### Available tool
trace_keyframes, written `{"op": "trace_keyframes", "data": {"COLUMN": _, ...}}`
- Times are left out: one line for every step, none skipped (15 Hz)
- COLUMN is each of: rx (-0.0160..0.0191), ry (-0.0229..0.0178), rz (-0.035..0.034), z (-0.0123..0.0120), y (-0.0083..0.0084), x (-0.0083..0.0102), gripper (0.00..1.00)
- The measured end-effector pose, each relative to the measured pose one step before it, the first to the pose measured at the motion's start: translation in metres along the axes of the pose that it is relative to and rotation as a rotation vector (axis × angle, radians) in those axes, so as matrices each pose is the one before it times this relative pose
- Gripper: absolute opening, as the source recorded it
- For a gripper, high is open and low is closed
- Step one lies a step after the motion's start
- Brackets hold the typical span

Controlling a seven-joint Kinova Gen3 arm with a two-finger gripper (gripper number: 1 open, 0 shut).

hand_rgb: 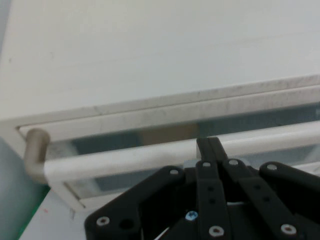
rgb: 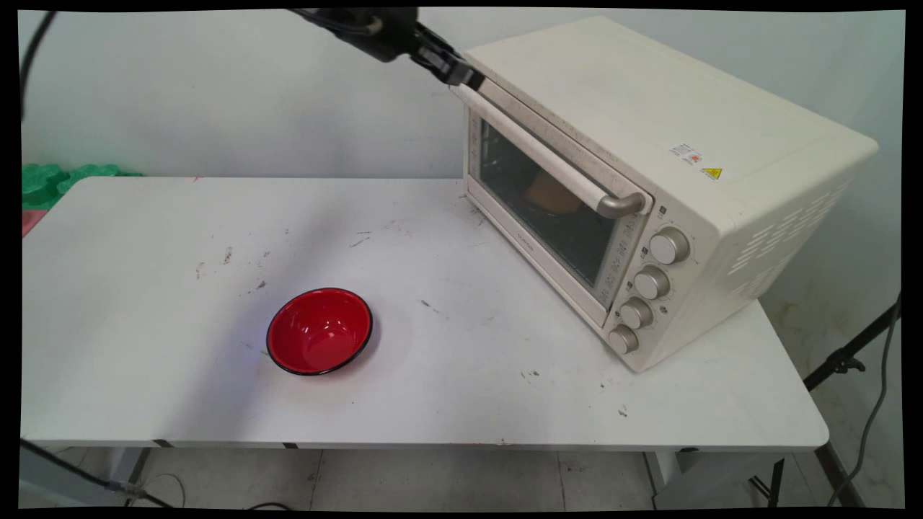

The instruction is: Open the oven

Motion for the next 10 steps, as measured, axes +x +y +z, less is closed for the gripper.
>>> {"op": "trace_keyframes", "data": {"rx": 0.00069, "ry": -0.0012, "rz": 0.00264, "z": 0.00407, "y": 0.00115, "x": 0.00208, "gripper": 0.0}}
{"op": "trace_keyframes", "data": {"rx": 0.00103, "ry": -0.00159, "rz": 0.00375, "z": 0.00566, "y": 0.0016, "x": 0.00299, "gripper": 0.0}}
{"op": "trace_keyframes", "data": {"rx": 0.00093, "ry": -0.00152, "rz": 0.00224, "z": 0.00369, "y": 0.00088, "x": 0.00181, "gripper": 0.0}}
{"op": "trace_keyframes", "data": {"rx": 0.00146, "ry": -0.00257, "rz": 0.00307, "z": 0.0053, "y": 0.00131, "x": 0.00253, "gripper": 0.0}}
{"op": "trace_keyframes", "data": {"rx": 0.00177, "ry": -0.00451, "rz": 0.00317, "z": 0.00614, "y": 0.00131, "x": 0.00251, "gripper": 0.0}}
{"op": "trace_keyframes", "data": {"rx": 0.00169, "ry": -0.00632, "rz": 0.00159, "z": 0.00712, "y": 0.00149, "x": 0.00225, "gripper": 0.0}}
{"op": "trace_keyframes", "data": {"rx": 0.00044, "ry": -0.00511, "rz": 0.00045, "z": 0.0048, "y": 0.00093, "x": 0.00108, "gripper": 0.0}}
{"op": "trace_keyframes", "data": {"rx": 0.00096, "ry": -0.00715, "rz": -0.00002, "z": 0.00656, "y": 0.0013, "x": 0.0015, "gripper": 0.0}}
{"op": "trace_keyframes", "data": {"rx": 0.00046, "ry": -0.0072, "rz": -0.00073, "z": 0.00637, "y": 0.00145, "x": 0.00166, "gripper": 0.0}}
{"op": "trace_keyframes", "data": {"rx": 0.00026, "ry": -0.00592, "rz": -0.00109, "z": 0.00497, "y": 0.00122, "x": 0.00143, "gripper": 0.0}}
